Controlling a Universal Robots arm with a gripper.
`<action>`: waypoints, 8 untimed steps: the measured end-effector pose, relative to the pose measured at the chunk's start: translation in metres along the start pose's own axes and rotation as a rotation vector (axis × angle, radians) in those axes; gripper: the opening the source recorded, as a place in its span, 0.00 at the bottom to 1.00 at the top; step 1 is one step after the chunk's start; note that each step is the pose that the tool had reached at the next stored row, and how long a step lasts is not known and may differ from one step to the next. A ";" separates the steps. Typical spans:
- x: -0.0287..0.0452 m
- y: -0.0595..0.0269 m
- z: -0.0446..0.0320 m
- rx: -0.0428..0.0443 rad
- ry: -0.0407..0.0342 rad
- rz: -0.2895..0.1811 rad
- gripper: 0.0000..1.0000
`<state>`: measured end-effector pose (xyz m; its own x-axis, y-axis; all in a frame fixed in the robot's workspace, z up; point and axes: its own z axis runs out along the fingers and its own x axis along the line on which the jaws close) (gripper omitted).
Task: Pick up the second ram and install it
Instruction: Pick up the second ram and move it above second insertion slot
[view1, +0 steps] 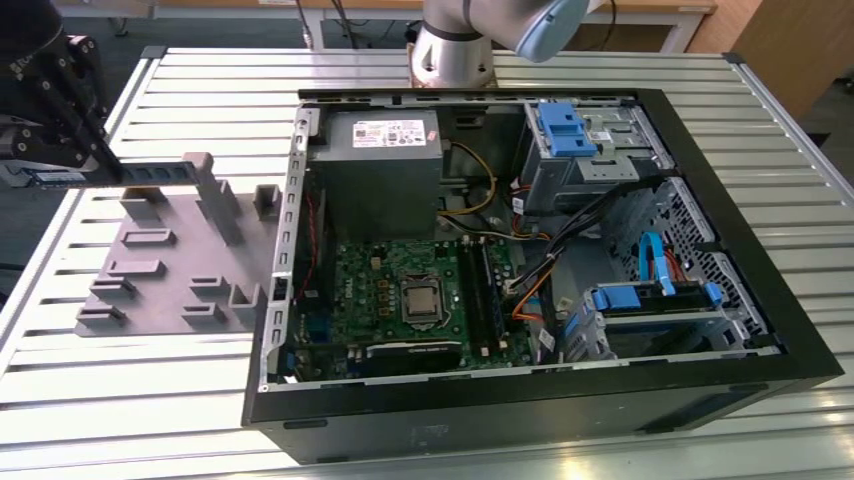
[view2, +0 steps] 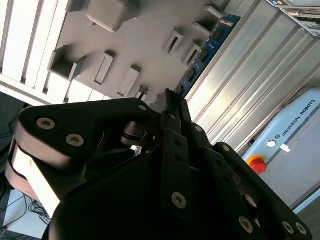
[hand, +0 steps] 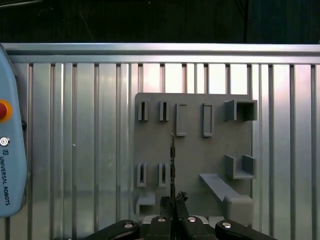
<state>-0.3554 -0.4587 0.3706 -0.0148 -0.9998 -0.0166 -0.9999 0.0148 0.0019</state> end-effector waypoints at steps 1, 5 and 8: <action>0.0000 -0.0011 0.0000 0.0000 0.0000 0.000 0.14; -0.0001 -0.0055 0.0000 0.0000 0.0000 0.000 0.14; -0.0001 -0.0089 0.0000 0.0000 0.0000 0.000 0.14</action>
<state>-0.3465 -0.4587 0.3706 -0.0148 -0.9998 -0.0166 -0.9999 0.0148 0.0019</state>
